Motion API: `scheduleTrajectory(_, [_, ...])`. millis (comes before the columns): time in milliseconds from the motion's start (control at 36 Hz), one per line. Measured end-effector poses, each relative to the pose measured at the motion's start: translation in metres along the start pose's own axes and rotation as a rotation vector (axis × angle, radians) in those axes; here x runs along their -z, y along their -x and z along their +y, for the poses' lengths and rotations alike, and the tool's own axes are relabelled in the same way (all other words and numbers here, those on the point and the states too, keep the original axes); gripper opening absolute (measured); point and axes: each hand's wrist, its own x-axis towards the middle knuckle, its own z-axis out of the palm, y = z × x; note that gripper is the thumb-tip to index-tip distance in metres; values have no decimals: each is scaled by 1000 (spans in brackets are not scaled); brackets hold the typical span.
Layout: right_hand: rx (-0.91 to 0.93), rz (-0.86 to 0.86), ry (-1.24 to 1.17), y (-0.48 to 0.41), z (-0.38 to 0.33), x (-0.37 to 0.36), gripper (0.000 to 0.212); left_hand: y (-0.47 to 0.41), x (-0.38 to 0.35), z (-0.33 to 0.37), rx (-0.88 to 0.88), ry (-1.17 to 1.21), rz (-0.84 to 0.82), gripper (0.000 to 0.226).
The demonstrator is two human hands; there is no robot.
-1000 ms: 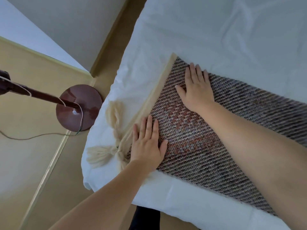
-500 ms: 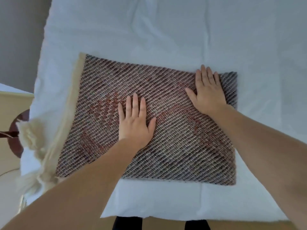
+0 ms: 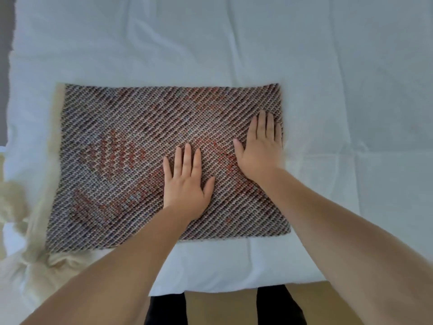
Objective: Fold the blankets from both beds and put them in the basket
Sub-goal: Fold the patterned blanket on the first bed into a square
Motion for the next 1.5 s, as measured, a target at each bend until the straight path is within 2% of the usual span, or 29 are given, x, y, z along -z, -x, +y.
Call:
scheduleTrajectory(278, [-42,-39,-119,136,24,-65,78,46,-21,11,-54,-2,-40,80])
scheduleTrajectory(417, [-21,-35,-235,166,35,-81,73,58,-32,29,-58,8,-35,78])
scheduleTrajectory(556, [-58,70,-690,123,50,-38,61,45,-31,53,-127,67,-16,71])
scheduleTrajectory(639, [-141,130,-841,75,55,-3,51,39,-28,68,-186,63,-51,70])
scheduleTrajectory(722, [-266,37,-1047,32,55,27,48,39,-25,75,-171,70,-47,69])
scheduleTrajectory(861, [-169,-178,-1231,6,49,60,25,50,-13,69,-165,245,-88,69])
scheduleTrajectory(917, [-92,-195,-1245,8,37,79,25,55,0,64,-140,427,-87,68])
scheduleTrajectory(1000, [15,-190,-1176,10,4,106,24,67,24,51,-8,724,-94,66])
scheduleTrajectory(1139, [106,-154,-990,13,-73,131,31,90,61,17,98,982,90,49])
scheduleTrajectory(1194, [116,-127,-906,15,-103,136,30,98,75,-5,120,1028,150,32])
scheduleTrajectory(1222, [112,-122,-888,15,-118,135,30,102,80,-17,135,1041,176,30])
scheduleTrajectory(1361, [90,-67,-824,17,-186,127,36,121,99,-80,316,1131,183,47])
scheduleTrajectory(1500, [62,-53,-773,17,-243,114,39,126,96,-139,335,1127,88,57])
